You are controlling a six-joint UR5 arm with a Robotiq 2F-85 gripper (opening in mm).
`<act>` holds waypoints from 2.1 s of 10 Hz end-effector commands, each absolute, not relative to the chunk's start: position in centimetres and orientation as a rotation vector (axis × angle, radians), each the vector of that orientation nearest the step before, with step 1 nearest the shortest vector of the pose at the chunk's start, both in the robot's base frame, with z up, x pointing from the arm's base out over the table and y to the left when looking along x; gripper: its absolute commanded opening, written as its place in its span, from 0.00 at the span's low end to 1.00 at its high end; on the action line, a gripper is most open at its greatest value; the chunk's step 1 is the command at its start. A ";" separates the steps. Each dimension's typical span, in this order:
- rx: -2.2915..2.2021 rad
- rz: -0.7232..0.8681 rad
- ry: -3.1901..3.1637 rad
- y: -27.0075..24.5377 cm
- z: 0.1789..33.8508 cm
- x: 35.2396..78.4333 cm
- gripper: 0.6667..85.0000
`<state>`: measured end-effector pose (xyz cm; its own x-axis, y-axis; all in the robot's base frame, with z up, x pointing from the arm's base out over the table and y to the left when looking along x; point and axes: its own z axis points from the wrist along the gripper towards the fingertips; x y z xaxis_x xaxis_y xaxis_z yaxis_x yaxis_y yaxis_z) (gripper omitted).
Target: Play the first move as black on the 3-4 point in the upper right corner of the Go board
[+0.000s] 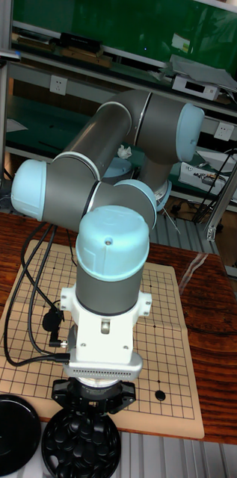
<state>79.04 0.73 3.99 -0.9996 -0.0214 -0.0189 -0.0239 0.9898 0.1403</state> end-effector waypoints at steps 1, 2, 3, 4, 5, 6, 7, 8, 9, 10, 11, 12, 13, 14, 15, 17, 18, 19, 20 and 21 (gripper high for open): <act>-0.034 0.254 3.102 1.0 4.0 79.4 0.26; -0.034 0.263 3.103 1.1 4.0 79.3 0.26; -0.043 0.275 3.103 1.3 4.0 79.3 0.26; -0.053 0.292 3.103 1.6 3.9 79.2 0.26; -0.061 0.307 3.104 1.9 3.8 79.2 0.26; -0.063 0.304 3.103 2.1 3.5 79.3 0.26; -0.063 0.294 3.102 2.1 3.2 79.4 0.26; -0.063 0.289 3.101 2.1 3.1 79.4 0.26; -0.063 0.289 3.101 2.1 3.1 79.4 0.26; -0.060 0.287 3.102 2.0 3.1 79.4 0.26; -0.060 0.287 3.102 2.0 3.1 79.4 0.26; -0.063 0.287 3.102 2.0 3.1 79.4 0.25; -0.062 0.287 3.100 1.9 3.1 79.4 0.23; -0.060 0.289 3.100 2.0 3.1 79.4 0.21; -0.060 0.289 3.099 2.0 3.1 79.5 0.17; -0.058 0.292 3.101 1.8 3.3 79.4 0.12; -0.058 0.299 3.101 1.8 3.4 79.4 0.11; -0.062 0.299 3.100 1.8 3.6 79.4 0.10; -0.072 0.302 3.102 1.6 4.0 79.4 0.10; -0.087 0.297 3.106 1.2 4.6 79.5 0.10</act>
<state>79.36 1.48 3.62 -0.9986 -0.0465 -0.0255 -0.0504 0.9827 0.1780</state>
